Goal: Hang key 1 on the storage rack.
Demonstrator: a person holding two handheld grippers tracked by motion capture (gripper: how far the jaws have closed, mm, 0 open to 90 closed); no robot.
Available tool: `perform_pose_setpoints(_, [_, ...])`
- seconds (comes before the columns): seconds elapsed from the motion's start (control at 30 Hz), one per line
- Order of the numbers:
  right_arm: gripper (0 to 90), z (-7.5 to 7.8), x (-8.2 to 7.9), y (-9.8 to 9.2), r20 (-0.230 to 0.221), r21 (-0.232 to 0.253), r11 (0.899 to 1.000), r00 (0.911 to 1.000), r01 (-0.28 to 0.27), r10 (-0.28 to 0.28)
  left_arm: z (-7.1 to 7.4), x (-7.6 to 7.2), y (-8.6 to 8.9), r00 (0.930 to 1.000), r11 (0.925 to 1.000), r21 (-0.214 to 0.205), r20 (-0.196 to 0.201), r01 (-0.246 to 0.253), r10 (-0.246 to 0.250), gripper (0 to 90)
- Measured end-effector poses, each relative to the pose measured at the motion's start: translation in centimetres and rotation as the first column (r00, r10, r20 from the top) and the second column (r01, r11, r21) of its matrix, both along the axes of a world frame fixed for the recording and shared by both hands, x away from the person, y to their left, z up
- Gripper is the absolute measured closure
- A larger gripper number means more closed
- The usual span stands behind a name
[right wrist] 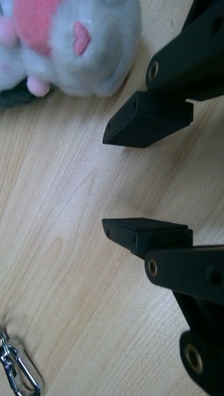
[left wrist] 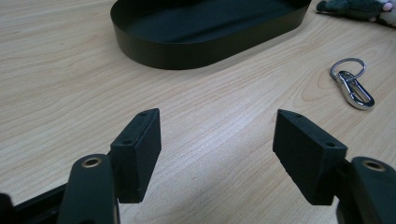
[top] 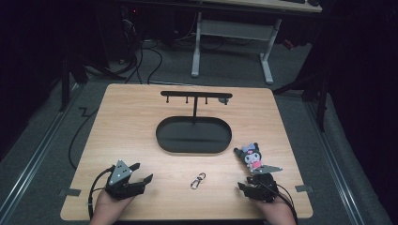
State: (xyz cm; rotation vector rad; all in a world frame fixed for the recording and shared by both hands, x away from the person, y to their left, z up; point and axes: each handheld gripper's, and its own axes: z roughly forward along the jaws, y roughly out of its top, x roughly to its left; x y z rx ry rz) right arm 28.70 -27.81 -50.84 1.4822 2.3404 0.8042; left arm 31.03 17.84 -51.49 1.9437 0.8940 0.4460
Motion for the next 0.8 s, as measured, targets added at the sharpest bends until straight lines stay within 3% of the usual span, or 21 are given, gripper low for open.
perform_pose_setpoints(0.5, [43.5,1.0,0.9,0.6,-0.065,-0.037,0.999,0.9978,-0.010,0.008,-0.3,0.0,0.1,1.0000,1.0000,-0.002,-0.007,0.001,-0.001,32.4])
perform_pose_setpoints(0.67, [43.1,1.6,1.1,1.0,-0.076,-0.066,0.997,0.9964,-0.042,0.037,-0.4,0.0,0.1,0.9999,1.0000,0.000,-0.012,0.005,-0.005,32.4])
perform_pose_setpoints(0.8, [42.2,2.3,1.4,1.7,-0.121,-0.101,0.991,0.9899,-0.086,0.073,-0.5,0.0,0.1,0.9998,1.0000,-0.002,-0.015,0.009,-0.009,32.3])
